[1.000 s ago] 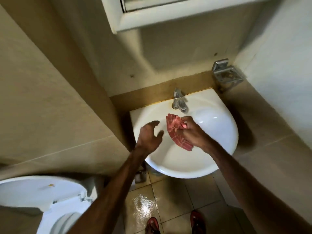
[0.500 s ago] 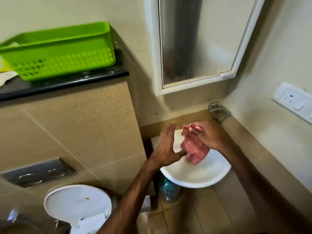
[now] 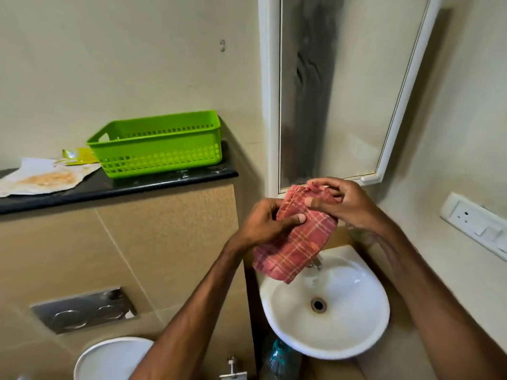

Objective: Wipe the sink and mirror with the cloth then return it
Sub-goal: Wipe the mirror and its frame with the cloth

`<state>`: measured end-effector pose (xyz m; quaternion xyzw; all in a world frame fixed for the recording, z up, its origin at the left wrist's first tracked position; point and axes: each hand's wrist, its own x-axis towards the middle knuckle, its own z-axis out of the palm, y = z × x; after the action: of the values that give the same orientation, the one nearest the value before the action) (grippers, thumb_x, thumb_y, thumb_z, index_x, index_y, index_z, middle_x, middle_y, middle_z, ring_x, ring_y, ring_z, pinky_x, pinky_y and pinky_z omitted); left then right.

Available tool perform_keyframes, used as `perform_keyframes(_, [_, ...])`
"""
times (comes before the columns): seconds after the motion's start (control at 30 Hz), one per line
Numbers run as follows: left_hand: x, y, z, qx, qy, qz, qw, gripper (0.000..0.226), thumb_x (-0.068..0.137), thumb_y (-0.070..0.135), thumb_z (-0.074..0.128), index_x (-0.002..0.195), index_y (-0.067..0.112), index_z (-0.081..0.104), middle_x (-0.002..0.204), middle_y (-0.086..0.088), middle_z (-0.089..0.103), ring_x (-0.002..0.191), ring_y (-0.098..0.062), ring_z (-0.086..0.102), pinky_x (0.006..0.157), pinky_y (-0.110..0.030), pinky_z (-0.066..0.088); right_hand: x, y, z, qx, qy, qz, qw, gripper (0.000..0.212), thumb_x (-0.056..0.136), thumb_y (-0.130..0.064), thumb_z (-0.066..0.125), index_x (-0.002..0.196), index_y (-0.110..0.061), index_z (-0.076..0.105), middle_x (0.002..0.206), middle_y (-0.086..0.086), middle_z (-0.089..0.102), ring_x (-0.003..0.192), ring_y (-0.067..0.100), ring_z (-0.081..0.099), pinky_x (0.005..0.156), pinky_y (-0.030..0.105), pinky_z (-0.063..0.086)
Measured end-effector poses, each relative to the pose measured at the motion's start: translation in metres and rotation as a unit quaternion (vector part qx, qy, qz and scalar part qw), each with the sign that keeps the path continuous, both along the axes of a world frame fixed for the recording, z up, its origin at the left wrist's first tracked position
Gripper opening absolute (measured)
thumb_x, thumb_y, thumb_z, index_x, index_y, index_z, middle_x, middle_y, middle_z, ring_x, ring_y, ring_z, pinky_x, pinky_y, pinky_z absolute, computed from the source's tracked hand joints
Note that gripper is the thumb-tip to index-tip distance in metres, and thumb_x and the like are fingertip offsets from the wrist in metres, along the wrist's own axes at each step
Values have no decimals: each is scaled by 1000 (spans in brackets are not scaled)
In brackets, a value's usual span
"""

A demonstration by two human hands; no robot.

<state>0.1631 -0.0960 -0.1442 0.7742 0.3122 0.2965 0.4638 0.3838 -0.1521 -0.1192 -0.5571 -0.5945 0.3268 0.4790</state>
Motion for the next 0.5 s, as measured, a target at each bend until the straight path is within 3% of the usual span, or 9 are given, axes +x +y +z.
perform_keyframes(0.17, [1, 9, 15, -36, -67, 39, 996, 29, 95, 30, 72, 106, 3, 73, 100, -11, 79, 91, -31, 77, 83, -41, 62, 12, 1, -24, -116, 157, 114, 974, 78, 64, -58, 90, 120, -7, 72, 115, 16, 77, 109, 34, 74, 88, 35, 61])
perform_keyframes(0.27, [16, 13, 17, -47, -72, 65, 994, 34, 95, 32, 72, 107, 1, 71, 101, -11, 79, 89, -27, 77, 81, -37, 61, 5, 1, -38, -151, 268, 124, 944, 53, 81, -30, 78, 126, -5, 65, 120, 17, 75, 117, 34, 71, 101, 47, 55])
perform_keyframes(0.33, [24, 17, 17, -46, -60, 89, 993, 36, 95, 37, 70, 106, 3, 71, 99, -10, 79, 88, -26, 77, 80, -35, 61, 2, 6, -41, -141, 283, 103, 943, 47, 82, -19, 77, 126, -8, 65, 120, 15, 76, 117, 32, 71, 104, 50, 54])
perform_keyframes(0.43, [36, 25, 17, -46, -1, 93, 995, 37, 95, 43, 68, 112, 10, 69, 105, -6, 78, 92, -22, 77, 85, -36, 63, 10, 21, -39, -97, 264, 34, 959, 62, 73, -18, 87, 130, -10, 63, 115, 12, 78, 111, 34, 73, 91, 47, 60])
perform_keyframes(0.5, [40, 28, 20, -75, 12, 85, 993, 38, 94, 35, 72, 122, 10, 67, 110, -6, 77, 99, -21, 76, 89, -35, 63, 20, 34, -36, -76, 272, -28, 959, 75, 73, -18, 90, 139, -19, 54, 114, 12, 76, 103, 29, 76, 79, 39, 61])
